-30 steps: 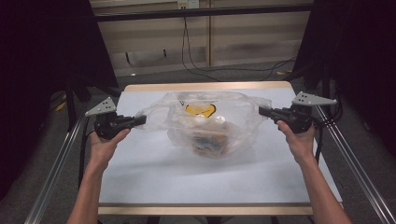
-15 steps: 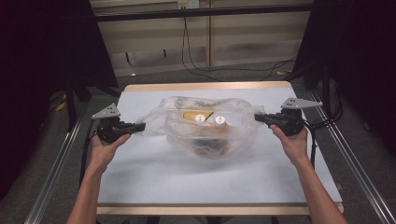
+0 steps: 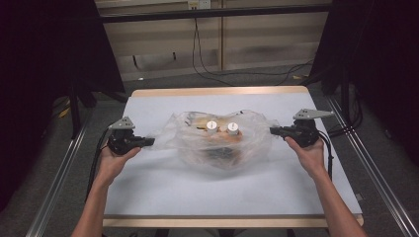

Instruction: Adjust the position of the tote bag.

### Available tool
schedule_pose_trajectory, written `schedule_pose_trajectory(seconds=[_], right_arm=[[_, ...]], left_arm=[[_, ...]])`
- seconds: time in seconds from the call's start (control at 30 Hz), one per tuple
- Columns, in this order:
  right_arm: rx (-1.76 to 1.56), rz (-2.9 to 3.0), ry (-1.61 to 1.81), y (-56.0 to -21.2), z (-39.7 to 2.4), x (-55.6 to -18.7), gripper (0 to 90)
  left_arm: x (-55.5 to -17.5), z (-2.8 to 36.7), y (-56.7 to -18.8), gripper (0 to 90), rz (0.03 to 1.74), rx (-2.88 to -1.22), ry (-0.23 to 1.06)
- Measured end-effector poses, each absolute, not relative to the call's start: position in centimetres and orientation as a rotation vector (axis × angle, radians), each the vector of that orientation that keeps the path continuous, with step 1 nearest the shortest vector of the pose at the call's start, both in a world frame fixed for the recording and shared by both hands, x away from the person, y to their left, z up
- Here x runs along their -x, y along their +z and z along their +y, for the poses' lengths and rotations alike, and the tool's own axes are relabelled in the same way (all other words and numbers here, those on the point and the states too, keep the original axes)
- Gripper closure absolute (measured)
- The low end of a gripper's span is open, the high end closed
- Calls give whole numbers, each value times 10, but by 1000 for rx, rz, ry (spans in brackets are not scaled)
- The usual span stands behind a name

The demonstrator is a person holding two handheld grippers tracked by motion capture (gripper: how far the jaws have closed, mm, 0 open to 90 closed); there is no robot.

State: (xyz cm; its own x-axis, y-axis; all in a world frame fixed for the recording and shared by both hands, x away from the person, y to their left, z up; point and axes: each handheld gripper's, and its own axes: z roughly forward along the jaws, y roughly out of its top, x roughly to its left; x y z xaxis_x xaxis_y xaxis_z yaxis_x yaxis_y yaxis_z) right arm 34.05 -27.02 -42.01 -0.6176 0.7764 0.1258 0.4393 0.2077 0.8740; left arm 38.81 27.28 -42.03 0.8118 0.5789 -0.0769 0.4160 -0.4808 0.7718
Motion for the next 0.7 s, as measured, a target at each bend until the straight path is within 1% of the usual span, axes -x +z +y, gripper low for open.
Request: schedule_pose_trajectory(seconds=[0.13, 0.2, 0.53, 0.7], right_arm=[[-1150, 2183, 1330, -427, -269, -342, 896], [-1156, 2203, 1293, -430, -268, -343, 896], [-1171, 2280, 1180, -444, -269, -346, 897], [-1167, 2331, 1116, -454, -269, -348, 898]], left_arm=[[-388, 269, -427, 892, 700, -2199, 276], [-388, 267, -432, 892, 687, -2223, 261], [-390, 266, -446, 893, 716, -2305, 282], [-392, 262, -455, 893, 715, -2355, 254]])
